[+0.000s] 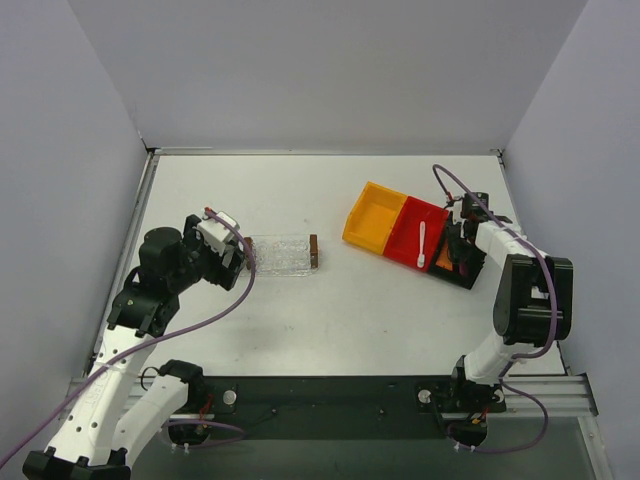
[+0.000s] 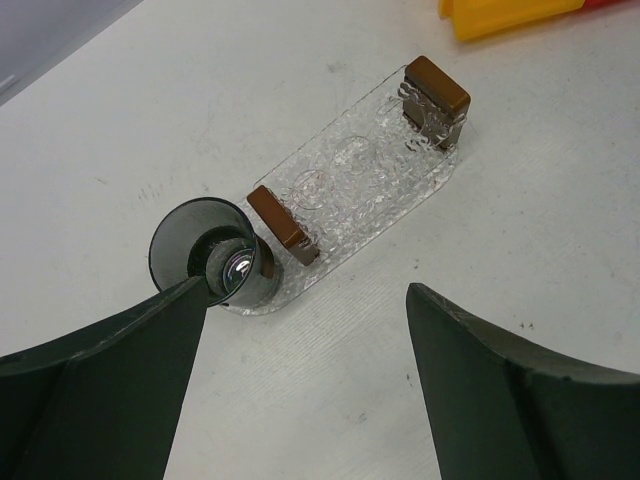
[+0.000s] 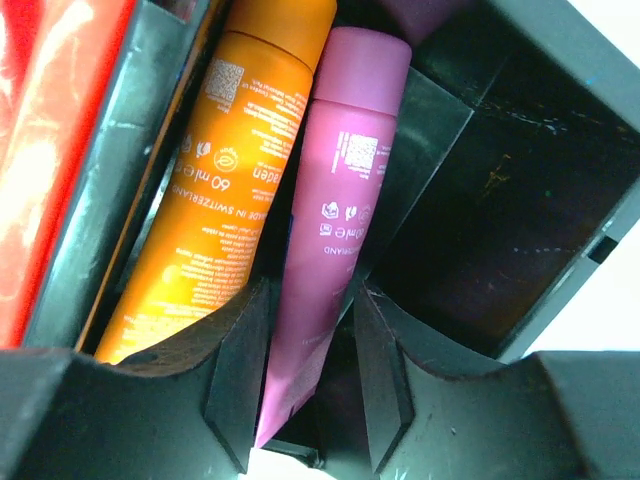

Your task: Prepare toiletry sets of a toothbrush and toothpaste on the tray

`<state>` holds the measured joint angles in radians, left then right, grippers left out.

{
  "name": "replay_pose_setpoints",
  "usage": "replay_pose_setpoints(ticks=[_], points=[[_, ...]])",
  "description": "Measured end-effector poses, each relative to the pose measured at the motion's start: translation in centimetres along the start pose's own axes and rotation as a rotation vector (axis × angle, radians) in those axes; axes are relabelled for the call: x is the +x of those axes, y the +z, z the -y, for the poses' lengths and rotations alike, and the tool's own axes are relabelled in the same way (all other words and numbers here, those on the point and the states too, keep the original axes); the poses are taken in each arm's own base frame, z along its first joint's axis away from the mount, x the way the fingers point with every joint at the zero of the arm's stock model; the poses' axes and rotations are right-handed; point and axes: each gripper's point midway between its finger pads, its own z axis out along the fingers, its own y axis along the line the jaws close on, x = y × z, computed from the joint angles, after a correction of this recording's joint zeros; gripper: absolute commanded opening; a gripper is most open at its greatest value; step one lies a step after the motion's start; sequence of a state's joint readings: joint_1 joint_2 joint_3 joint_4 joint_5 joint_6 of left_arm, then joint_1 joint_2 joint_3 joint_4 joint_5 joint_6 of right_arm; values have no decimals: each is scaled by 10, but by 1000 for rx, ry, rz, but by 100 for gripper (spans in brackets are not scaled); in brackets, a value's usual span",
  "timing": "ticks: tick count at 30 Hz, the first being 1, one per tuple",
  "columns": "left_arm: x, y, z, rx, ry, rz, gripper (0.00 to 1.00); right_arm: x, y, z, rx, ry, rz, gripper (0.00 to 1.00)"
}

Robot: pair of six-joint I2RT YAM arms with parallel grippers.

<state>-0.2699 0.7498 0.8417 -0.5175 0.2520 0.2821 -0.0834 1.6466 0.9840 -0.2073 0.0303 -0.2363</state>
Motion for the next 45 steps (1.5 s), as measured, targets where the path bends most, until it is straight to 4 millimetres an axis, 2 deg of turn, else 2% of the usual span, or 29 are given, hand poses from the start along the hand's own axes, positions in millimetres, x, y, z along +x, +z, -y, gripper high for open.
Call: replay_pose_setpoints(ticks=[3,8,13,21,31,38,41,45], points=[[0,0,0,0,0,1,91,1,6,0,5,0,-6,32],[0,0,0,0,0,1,91,2,11,2,18,2,-16,22],[0,0,0,0,1,1,91,3,11,2,16,10,-17,12],[0,0,0,-1,3,1,91,2,1,-2,-13,27,-39,1],[0,0,-1,0,12,0,91,-35,-46,8,-21,50,78,0],[-1,2,2,21,16,3,91,-37,-79,8,-42,47,121,0],[-3,4,10,66,14,13,91,-42,-105,1,-101,39,170,0],[-16,6,22,150,8,46,91,-62,-154,-15,-234,16,292,0]])
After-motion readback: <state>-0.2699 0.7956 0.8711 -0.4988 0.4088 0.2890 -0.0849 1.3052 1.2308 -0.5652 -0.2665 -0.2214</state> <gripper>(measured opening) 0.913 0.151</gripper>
